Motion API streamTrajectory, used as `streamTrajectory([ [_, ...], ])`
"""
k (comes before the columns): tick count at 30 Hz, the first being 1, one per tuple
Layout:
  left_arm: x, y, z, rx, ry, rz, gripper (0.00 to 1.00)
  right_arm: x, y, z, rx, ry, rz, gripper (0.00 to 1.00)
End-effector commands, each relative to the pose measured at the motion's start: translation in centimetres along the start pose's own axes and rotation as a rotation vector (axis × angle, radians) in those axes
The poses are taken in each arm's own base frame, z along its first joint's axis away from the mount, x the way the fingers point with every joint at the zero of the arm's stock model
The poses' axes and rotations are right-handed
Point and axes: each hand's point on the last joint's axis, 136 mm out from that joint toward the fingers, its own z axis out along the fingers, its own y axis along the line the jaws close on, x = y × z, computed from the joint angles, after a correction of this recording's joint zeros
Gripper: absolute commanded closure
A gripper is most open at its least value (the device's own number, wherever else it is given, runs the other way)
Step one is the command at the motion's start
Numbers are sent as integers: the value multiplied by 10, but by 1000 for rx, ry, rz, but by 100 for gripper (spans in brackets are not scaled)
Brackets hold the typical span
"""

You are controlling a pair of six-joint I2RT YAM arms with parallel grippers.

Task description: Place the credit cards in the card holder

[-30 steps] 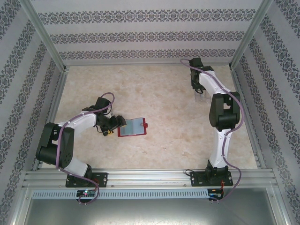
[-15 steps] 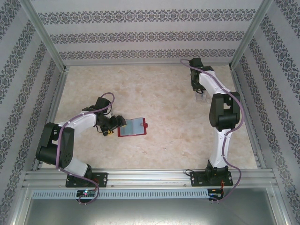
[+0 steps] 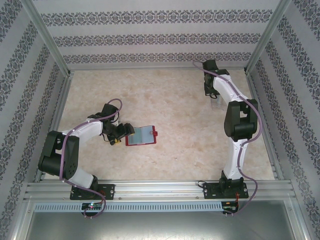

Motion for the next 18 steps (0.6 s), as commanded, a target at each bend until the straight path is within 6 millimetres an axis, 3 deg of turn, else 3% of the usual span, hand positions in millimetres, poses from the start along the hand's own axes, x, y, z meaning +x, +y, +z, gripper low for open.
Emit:
streamTrajectory([
  [1, -6, -11, -7, 24, -23, 29, 18, -13, -3, -27, -19, -50, 11, 97],
  [8, -7, -12, -12, 16, -31, 40, 18, -10, -6, -29, -40, -54, 37, 100],
  [11, -7, -12, -12, 13, -28, 42, 18, -12, -6, -39, -75, -86, 59, 100],
  [18, -9, -15, -12, 19, -28, 43, 18, -16, -28, -46, -58, -101, 96, 100],
])
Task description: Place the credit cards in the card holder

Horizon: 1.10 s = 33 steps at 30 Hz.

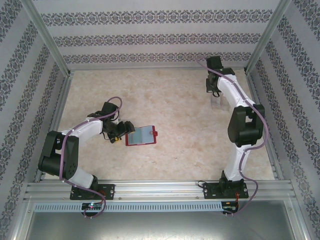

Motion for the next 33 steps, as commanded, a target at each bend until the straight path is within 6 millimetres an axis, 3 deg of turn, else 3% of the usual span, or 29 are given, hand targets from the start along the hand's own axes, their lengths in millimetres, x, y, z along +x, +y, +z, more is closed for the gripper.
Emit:
streamTrajectory([
  [1, -2, -7, -8, 6, -11, 34, 18, -5, -19, -7, 11, -17, 52, 100],
  [11, -3, -9, -9, 7, -10, 38, 18, 15, -39, 32, 46, 47, 84, 100],
  [18, -2, -7, -8, 0, -3, 36, 18, 28, -30, 62, -59, 70, 105, 100],
  [33, -2, -6, 0, 5, 11, 31, 18, 41, -29, 86, -49, 116, 83, 93],
])
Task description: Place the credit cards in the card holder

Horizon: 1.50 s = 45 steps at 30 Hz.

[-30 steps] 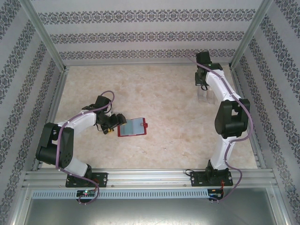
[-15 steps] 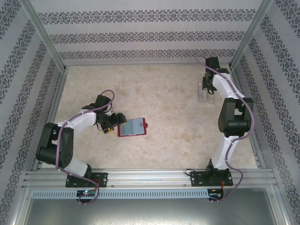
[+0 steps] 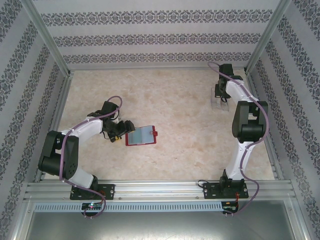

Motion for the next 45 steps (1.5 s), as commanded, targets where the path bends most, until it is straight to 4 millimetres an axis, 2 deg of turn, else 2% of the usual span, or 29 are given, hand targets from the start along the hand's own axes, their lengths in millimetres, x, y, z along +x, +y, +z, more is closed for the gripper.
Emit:
streamTrajectory([
  [1, 1, -3, 1, 0, 17, 24, 18, 12, 2, 10, -20, 45, 2, 94],
  [7, 1, -3, 1, -2, 14, 29, 18, -4, 1, -17, -51, -11, 27, 94],
  [11, 1, -3, 3, 3, 18, 26, 18, -10, -1, -24, -52, -31, 32, 94],
  [17, 2, -2, 3, 3, 19, 25, 18, -9, -2, -14, -34, -31, 37, 95],
  [24, 3, -1, 1, 1, 15, 26, 18, 3, -8, 5, 32, 4, -5, 97],
  [29, 3, -1, 3, 3, 18, 22, 18, 3, -14, 7, 70, -26, -25, 97],
  [39, 1, -3, 3, 3, 19, 25, 18, -4, -9, 11, 41, -78, -31, 95],
  [40, 1, -4, 2, 4, 16, 26, 18, -4, -9, 12, 45, -77, -31, 94],
  [43, -1, -6, 1, 9, 15, 26, 18, 3, -11, 12, 69, -52, -44, 72],
  [45, -1, -6, 1, 11, 15, 27, 18, 8, -14, 11, 92, -38, -56, 62],
])
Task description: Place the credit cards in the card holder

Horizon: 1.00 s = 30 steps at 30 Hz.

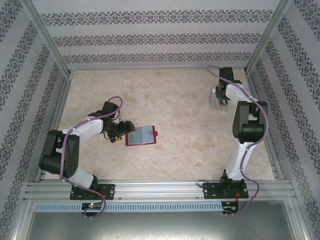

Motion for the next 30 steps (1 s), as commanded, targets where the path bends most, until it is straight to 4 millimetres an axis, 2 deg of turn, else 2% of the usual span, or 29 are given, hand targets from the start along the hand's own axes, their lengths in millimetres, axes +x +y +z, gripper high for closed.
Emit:
streamTrajectory([
  [1, -2, -8, -2, 16, 5, 31, 18, 9, -9, -1, 54, 37, -28, 57],
  [4, -2, -8, 0, 11, 14, 37, 18, 14, -14, 3, 91, 79, -41, 57],
  [15, -3, -9, -4, 13, 9, 43, 18, 22, -13, 11, 83, 121, 0, 60],
  [19, -2, -9, -3, 11, 13, 43, 18, 28, -19, 14, 99, 145, 18, 61],
  [26, -1, -8, -4, 11, 10, 40, 18, 24, -30, 4, 136, 124, 12, 64],
  [30, -1, -8, -3, 13, 11, 37, 18, 22, -34, 2, 148, 123, 13, 69],
])
